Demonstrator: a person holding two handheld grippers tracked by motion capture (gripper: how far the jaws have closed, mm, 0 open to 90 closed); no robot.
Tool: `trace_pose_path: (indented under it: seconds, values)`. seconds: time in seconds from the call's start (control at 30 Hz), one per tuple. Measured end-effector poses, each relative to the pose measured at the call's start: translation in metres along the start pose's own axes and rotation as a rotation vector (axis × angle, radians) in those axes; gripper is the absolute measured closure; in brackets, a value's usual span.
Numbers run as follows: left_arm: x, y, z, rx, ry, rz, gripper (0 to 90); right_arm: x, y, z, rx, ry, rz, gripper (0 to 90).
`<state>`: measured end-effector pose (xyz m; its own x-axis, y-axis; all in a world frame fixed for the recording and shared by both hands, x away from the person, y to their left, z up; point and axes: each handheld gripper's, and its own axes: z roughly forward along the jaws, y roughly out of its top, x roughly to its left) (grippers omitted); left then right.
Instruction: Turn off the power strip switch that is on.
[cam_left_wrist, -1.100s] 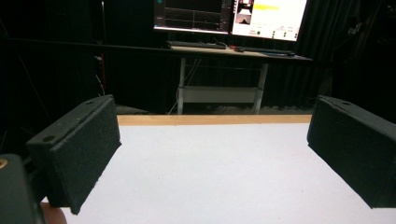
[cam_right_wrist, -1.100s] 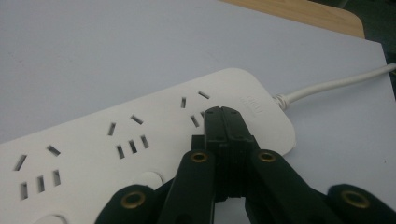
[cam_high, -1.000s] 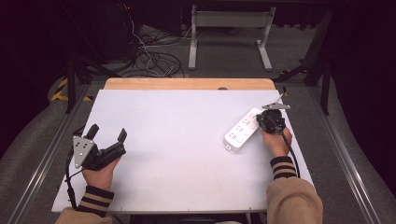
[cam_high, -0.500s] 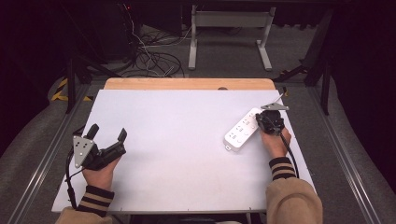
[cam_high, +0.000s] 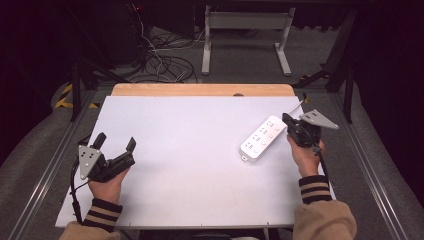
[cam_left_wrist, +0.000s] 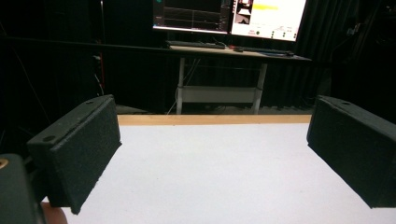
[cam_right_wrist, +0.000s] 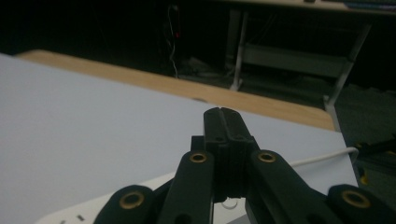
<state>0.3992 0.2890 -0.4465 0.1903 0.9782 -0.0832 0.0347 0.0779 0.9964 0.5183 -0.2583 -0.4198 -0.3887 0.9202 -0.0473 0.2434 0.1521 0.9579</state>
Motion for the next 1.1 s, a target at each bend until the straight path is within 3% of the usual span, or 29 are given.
trace_pose_path:
  seconds: [0.1,0.2,0.23,0.27,0.33,0.4,0.43,0.53,0.8,0.9,1.0,1.07,1.1]
  values:
    - [-0.001,0.000,0.000,0.000,-0.001,0.000,3.4,-0.005,-0.009,-0.031,-0.128,0.019,0.044,90.0]
    - [-0.001,0.001,0.001,-0.001,-0.002,-0.001,3.4,-0.009,-0.027,-0.057,-0.259,0.004,0.096,90.0]
    - [-0.001,0.001,0.001,-0.003,-0.004,0.001,3.4,-0.009,-0.027,-0.057,-0.259,0.004,0.096,90.0]
    - [-0.002,0.001,0.002,-0.007,-0.006,-0.001,3.4,-0.009,-0.035,-0.067,-0.319,-0.021,0.103,90.0]
    - [-0.003,0.001,0.003,-0.005,-0.011,0.001,3.5,-0.007,-0.035,-0.069,-0.362,-0.045,0.085,90.0]
    - [-0.003,0.001,0.003,-0.002,-0.012,0.004,3.5,-0.004,-0.035,-0.069,-0.377,-0.042,0.077,90.0]
    - [-0.003,0.001,0.004,-0.002,-0.012,0.003,3.5,0.002,-0.035,-0.068,-0.386,-0.042,0.035,90.0]
    - [-0.002,0.001,0.004,-0.003,-0.011,0.002,3.5,0.008,-0.035,-0.066,-0.386,-0.032,0.008,89.6]
    - [-0.003,0.001,0.002,0.002,-0.009,0.005,3.4,0.011,-0.036,-0.064,-0.386,-0.025,-0.002,83.3]
    - [-0.003,0.001,0.002,0.001,-0.010,0.004,3.4,0.012,-0.036,-0.063,-0.387,-0.043,-0.018,63.9]
    - [-0.003,0.001,0.003,0.006,-0.012,0.002,3.0,0.014,-0.037,-0.058,-0.388,-0.067,-0.018,36.0]
    - [-0.003,0.001,0.003,0.004,-0.012,0.001,3.0,0.016,-0.038,-0.055,-0.394,-0.106,-0.011,16.9]
    - [-0.003,0.001,0.003,0.004,-0.013,0.001,3.0,0.017,-0.037,-0.053,-0.392,-0.129,-0.008,13.2]
